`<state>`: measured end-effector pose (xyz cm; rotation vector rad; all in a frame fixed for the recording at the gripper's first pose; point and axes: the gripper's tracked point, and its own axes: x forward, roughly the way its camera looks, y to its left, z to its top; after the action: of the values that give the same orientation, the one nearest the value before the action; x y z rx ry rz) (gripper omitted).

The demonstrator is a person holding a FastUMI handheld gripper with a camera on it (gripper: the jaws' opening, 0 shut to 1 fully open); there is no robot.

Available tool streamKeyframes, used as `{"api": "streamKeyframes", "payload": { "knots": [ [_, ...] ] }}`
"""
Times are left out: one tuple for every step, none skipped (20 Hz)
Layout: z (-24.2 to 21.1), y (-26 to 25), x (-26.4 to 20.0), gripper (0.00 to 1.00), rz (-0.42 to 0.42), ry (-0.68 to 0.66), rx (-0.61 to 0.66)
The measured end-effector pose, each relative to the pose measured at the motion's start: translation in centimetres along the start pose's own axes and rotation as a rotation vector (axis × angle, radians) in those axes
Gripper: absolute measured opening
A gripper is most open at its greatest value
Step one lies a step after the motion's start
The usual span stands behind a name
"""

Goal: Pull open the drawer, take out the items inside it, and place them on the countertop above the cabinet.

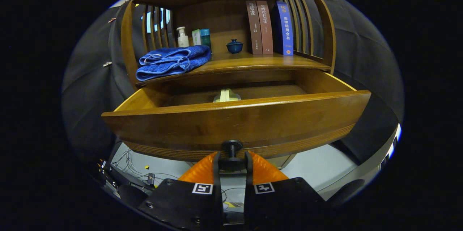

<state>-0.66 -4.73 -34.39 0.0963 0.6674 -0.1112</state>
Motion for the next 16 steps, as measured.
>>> {"api": "streamKeyframes", "payload": {
  "knots": [
    [-0.5,-0.1,-0.6,0.27,0.003,0.006,0.007],
    [-0.8,-0.1,-1.3,0.26,0.004,0.010,0.010],
    [-1.2,-0.1,-1.8,0.27,0.005,0.014,0.011],
    [-1.5,-0.2,-2.4,0.27,0.004,0.019,0.010],
    [-1.9,-0.2,-2.9,0.27,0.003,0.025,0.011],
    [-2.3,-0.3,-3.3,0.27,0.001,0.033,0.014],
    [-2.6,-0.4,-3.5,0.27,-0.001,0.042,0.018],
    [-2.9,-0.4,-3.6,0.26,-0.003,0.048,0.023],
    [-3.4,-0.5,-3.5,0.27,-0.006,0.058,0.024],
    [-3.6,-0.5,-3.8,0.26,-0.005,0.058,0.022],
    [-3.6,-0.6,-3.6,0.26,-0.007,0.059,0.019],
    [-3.7,-0.5,-3.7,0.27,-0.004,0.057,0.014],
    [-3.7,-0.5,-3.4,0.27,-0.006,0.057,0.013],
    [-3.7,-0.5,-3.6,0.32,-0.004,0.062,0.015],
    [-3.7,-0.4,-3.6,0.35,-0.004,0.062,0.015],
    [-3.8,-0.4,-3.6,0.38,-0.003,0.063,0.017]
  ]
}}
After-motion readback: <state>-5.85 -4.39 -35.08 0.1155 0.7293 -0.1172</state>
